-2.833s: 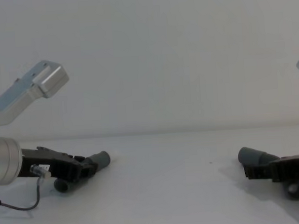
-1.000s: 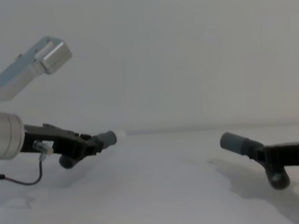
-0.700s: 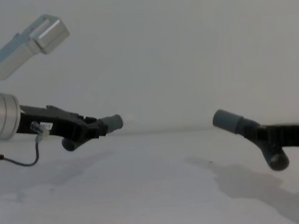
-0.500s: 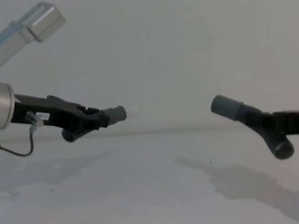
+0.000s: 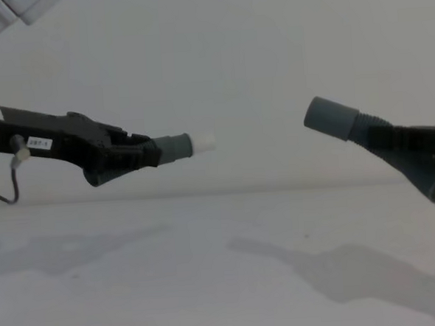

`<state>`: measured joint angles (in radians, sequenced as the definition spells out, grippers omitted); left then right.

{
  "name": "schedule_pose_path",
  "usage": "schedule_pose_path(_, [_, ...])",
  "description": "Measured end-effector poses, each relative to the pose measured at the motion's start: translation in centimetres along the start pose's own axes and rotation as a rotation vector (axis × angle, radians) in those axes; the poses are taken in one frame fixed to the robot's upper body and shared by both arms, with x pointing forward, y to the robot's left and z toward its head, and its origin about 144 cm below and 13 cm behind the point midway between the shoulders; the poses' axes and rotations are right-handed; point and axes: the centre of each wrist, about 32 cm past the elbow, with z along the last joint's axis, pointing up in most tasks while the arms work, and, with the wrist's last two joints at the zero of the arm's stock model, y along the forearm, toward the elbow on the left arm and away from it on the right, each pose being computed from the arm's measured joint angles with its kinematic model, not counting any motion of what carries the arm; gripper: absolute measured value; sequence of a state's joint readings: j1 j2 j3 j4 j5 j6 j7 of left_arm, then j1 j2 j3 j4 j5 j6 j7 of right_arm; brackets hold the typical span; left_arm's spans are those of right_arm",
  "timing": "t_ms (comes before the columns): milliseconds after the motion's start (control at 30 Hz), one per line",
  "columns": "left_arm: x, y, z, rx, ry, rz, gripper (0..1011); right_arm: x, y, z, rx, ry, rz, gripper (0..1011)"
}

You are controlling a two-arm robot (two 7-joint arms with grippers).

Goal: Use both hands to pick up one end of the pipe from the table, align the ends, and insert them.

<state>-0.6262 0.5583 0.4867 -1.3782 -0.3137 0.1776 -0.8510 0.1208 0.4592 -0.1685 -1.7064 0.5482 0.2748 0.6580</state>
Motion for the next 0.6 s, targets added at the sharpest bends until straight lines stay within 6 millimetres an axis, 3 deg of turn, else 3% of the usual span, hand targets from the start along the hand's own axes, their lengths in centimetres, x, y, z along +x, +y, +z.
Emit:
schedule_pose_path(333, [1.2,1.2,0.9,-0.025,-0.061,-0.144,318,1.1,-1.1,1.3,-0.011,-0.038,0.155,174])
schedule_pose_path(600, [1.7,1.5,1.9,-0.040,-0.108,-0.231,318,1.0,-1.2,1.8,-0.027,-0.079,0.208,174])
